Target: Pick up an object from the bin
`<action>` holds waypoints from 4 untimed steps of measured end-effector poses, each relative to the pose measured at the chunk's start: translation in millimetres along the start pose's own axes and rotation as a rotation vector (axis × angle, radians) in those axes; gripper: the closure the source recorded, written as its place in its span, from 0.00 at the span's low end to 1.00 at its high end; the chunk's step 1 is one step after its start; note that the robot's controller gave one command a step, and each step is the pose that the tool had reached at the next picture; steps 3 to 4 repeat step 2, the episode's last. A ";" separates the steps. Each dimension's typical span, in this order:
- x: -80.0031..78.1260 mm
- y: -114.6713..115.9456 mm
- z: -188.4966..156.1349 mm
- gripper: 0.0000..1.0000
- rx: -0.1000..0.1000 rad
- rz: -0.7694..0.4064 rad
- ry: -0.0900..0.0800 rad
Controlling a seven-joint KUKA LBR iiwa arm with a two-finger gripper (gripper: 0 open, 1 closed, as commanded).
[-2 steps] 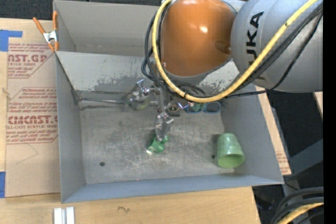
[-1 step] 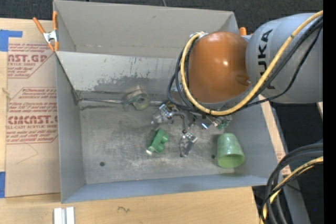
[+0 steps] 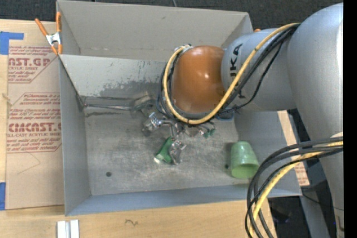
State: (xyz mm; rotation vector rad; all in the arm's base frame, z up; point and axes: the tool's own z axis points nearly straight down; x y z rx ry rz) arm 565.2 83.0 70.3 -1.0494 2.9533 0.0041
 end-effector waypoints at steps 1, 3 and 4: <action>1.8 -1.8 -4.5 1.00 0.001 0.001 0.007; 14.9 6.7 -153.2 1.00 0.005 -0.025 -0.001; 14.9 6.7 -153.2 1.00 0.005 -0.025 -0.001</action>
Offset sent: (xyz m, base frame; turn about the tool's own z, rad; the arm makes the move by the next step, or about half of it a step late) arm 0.0000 0.0000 0.0000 0.0000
